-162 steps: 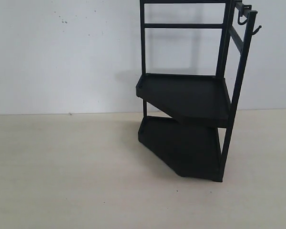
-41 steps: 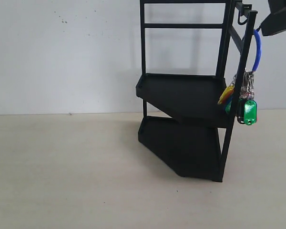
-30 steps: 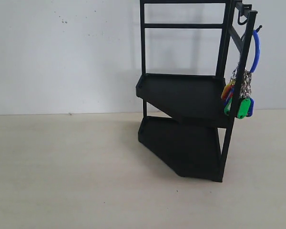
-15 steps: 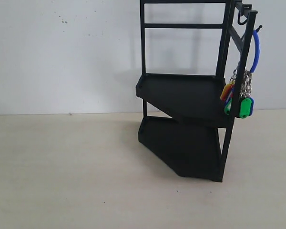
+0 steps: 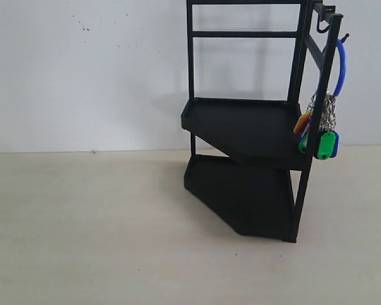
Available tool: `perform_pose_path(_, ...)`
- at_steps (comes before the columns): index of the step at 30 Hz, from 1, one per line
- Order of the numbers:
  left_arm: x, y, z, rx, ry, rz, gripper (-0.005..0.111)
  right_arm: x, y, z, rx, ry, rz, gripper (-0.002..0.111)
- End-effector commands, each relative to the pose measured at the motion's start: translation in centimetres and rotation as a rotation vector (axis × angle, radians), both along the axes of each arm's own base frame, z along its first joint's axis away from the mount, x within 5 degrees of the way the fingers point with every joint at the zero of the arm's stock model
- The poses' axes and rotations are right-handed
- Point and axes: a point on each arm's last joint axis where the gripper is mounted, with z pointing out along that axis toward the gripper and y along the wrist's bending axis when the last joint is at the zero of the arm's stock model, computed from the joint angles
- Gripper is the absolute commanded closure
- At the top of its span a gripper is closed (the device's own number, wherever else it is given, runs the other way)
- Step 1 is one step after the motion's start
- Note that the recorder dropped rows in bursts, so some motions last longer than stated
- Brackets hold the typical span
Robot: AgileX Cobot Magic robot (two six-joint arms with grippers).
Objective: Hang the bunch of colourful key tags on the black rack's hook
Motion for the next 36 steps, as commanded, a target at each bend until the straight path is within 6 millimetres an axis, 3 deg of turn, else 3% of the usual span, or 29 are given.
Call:
perform_pose_path(1, 0.0, 0.0, 0.2, -0.018, -0.019, 0.007, 0.102, -0.2, 0.2, 0.1, 0.008, -0.017, 0.012, 0.108)
perform_pose_path(6, 0.0, 0.0, 0.2, -0.018, -0.019, 0.007, 0.102, -0.2, 0.3, 0.1, 0.021, -0.018, 0.021, 0.108)
perform_pose_path(12, 0.0, 0.0, 0.2, -0.018, -0.019, 0.007, 0.102, 0.6, -0.4, 1.0, -0.112, -0.17, 0.008, 0.108)
perform_pose_path(17, 0.0, 0.0, 0.2, -0.018, -0.019, 0.007, 0.102, 1.7, -0.6, 3.2, -0.174, -0.475, -0.02, 0.108)
perform_pose_path(19, 0.0, 0.0, 0.2, -0.018, -0.019, 0.007, 0.102, 2.1, -0.7, 2.1, -0.153, -0.552, -0.049, 0.108)
perform_pose_path(27, 0.0, 0.0, 0.2, -0.018, -0.019, 0.007, 0.102, -0.8, -1.7, -8.8, -0.013, -0.644, -0.211, 0.108)
perform_pose_path(32, 0.0, 0.0, 0.2, -0.018, -0.019, 0.007, 0.102, -2.1, -1.8, -12.5, 0.066, -0.645, -0.251, 0.108)
perform_pose_path(36, 0.0, 0.0, 0.2, -0.018, -0.019, 0.007, 0.102, -2.7, -1.9, -14.2, 0.071, -0.662, -0.252, 0.108)
